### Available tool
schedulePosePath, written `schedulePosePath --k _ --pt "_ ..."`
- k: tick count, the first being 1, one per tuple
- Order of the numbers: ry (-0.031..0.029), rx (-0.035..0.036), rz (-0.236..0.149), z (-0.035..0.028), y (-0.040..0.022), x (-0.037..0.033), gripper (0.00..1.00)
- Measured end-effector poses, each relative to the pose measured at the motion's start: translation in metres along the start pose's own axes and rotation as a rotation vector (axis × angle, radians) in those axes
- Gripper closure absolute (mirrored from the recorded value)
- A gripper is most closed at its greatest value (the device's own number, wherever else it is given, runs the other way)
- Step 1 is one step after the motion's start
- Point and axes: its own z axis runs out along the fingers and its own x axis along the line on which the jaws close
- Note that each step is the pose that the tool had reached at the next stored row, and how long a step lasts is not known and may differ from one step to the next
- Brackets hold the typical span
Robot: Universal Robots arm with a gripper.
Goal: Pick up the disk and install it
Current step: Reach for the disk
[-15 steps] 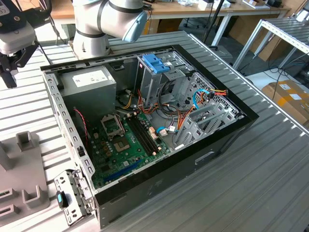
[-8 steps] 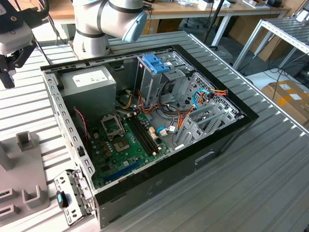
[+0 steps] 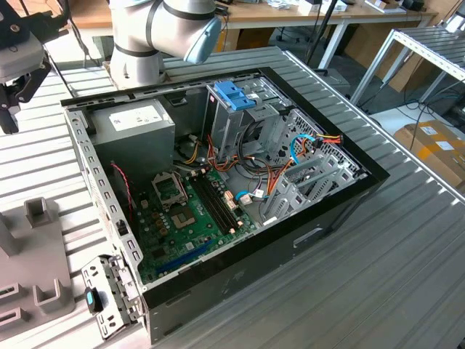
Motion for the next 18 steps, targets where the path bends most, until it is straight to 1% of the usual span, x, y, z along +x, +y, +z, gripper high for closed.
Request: schedulePosePath --k 18 --pt "-0.0001 0.0000 0.000 -0.0002 -0.0006 0.0078 0.89"
